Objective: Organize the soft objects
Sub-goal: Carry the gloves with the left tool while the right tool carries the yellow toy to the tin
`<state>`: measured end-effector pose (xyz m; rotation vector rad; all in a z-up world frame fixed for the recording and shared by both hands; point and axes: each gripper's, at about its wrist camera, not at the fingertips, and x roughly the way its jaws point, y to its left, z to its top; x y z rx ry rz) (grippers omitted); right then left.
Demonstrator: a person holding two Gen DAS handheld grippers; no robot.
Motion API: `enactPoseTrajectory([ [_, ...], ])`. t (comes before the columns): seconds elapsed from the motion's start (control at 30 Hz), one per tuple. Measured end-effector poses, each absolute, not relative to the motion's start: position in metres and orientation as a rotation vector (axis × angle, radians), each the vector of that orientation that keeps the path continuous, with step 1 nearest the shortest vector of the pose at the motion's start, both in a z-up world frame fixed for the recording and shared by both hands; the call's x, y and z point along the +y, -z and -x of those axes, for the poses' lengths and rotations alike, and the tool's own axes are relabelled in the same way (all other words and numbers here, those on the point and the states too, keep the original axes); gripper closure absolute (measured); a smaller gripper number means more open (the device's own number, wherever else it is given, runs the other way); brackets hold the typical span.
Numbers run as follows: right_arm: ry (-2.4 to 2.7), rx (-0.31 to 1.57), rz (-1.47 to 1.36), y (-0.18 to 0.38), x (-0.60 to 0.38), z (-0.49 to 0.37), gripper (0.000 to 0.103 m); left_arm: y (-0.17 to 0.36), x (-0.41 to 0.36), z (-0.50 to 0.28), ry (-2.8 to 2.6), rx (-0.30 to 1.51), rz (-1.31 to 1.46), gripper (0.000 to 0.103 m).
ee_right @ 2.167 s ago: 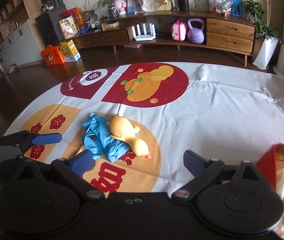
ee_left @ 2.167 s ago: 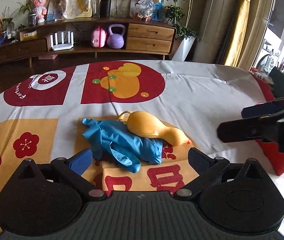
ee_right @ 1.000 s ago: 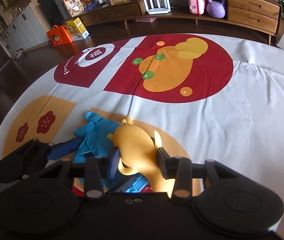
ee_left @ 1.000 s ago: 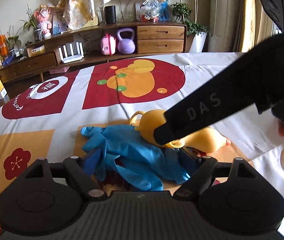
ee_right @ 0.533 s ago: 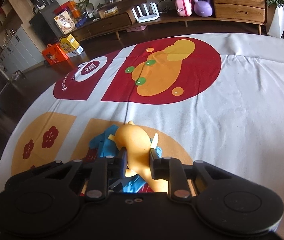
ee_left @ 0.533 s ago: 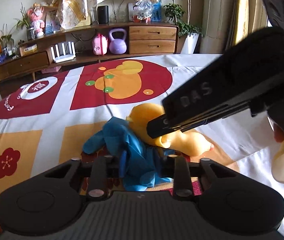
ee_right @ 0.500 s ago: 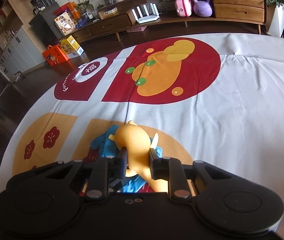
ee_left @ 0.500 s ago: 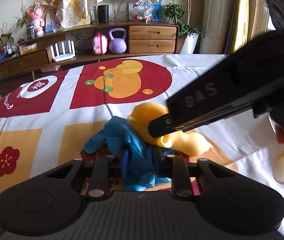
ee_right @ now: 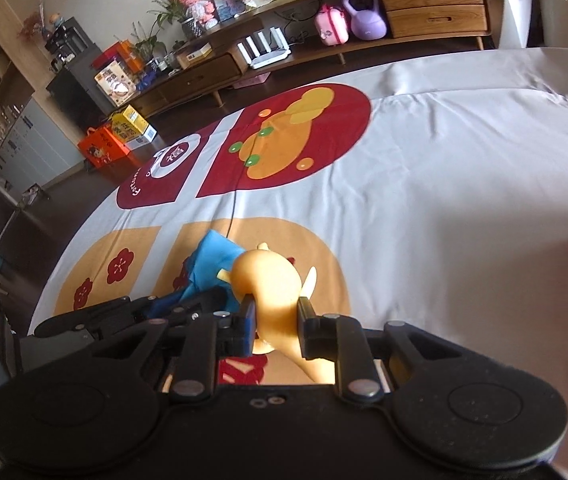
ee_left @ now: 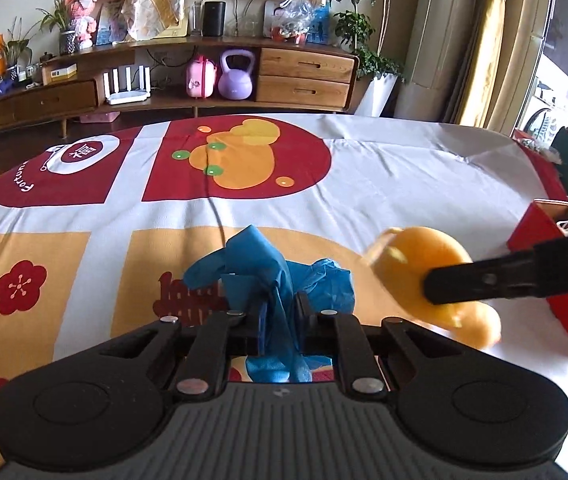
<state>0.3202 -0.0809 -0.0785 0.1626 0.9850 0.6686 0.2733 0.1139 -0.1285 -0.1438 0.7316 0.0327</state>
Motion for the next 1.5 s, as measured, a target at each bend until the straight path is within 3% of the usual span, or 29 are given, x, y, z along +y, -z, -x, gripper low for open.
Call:
enactPoseTrajectory([
  [0.9, -0.516, 0.831, -0.288, 0.007, -0.234, -0.238, 0.083, 0.044, 0.015, -0.207, 0.144, 0.732, 0.143, 0.089],
  [1.5, -0.348, 0.795, -0.291, 0.003, -0.332, -0.241, 0.083, 0.022, -0.088, -0.226, 0.306, 0.745, 0.116, 0.089],
])
